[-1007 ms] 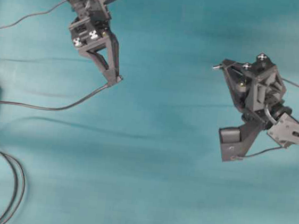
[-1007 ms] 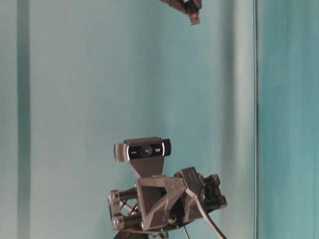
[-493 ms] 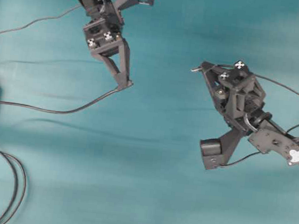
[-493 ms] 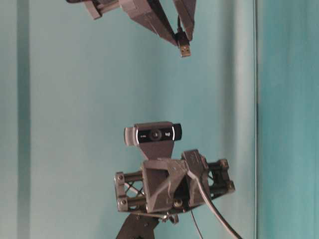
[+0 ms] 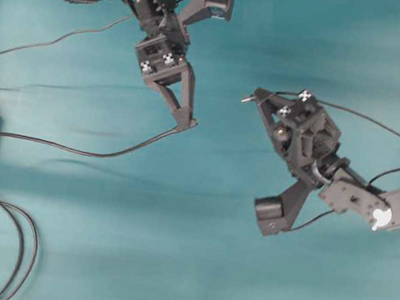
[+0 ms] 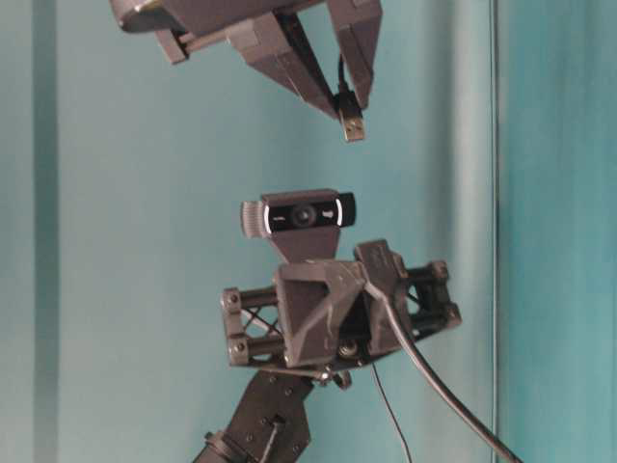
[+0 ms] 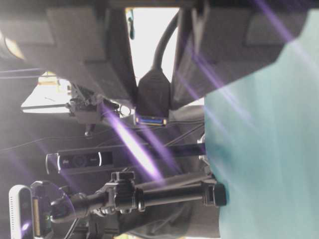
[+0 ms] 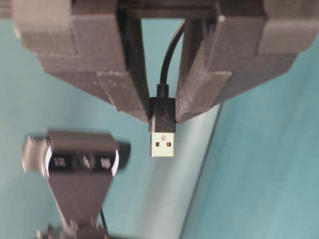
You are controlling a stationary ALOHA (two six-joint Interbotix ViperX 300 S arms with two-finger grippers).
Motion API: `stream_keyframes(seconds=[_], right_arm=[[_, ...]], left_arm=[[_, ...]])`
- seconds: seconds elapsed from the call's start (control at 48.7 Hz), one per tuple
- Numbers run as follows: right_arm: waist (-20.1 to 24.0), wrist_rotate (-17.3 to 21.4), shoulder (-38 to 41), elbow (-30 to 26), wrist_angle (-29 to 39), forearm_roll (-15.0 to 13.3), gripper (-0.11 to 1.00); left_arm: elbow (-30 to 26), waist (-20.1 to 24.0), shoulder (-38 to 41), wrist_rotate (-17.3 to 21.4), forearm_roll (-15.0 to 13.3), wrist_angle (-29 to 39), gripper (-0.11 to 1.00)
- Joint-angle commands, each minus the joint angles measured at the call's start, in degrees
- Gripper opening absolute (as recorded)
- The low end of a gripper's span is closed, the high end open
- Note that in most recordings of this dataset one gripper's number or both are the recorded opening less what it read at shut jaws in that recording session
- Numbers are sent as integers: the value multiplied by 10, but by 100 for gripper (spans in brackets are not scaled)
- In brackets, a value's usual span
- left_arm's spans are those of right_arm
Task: Insert the USB using both arms.
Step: 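Align the male plug above the female socket between grippers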
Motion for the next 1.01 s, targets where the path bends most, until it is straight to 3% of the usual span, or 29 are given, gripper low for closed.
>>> stream_keyframes(seconds=[0.0, 0.164, 0.37, 0.986], right_arm=[[4, 3, 4, -23, 2, -5, 20], [7, 3, 14, -34, -2, -9, 20], [7, 6, 19, -37, -1, -55, 20], [19, 17, 33, -47, -13, -59, 20]], left_arm=[[-17, -4, -6, -10, -11, 7, 27], [-18, -8, 0, -11, -31, 11, 27], [-21, -15, 6, -11, -33, 8, 27], [-27, -14, 6, -13, -32, -2, 27]])
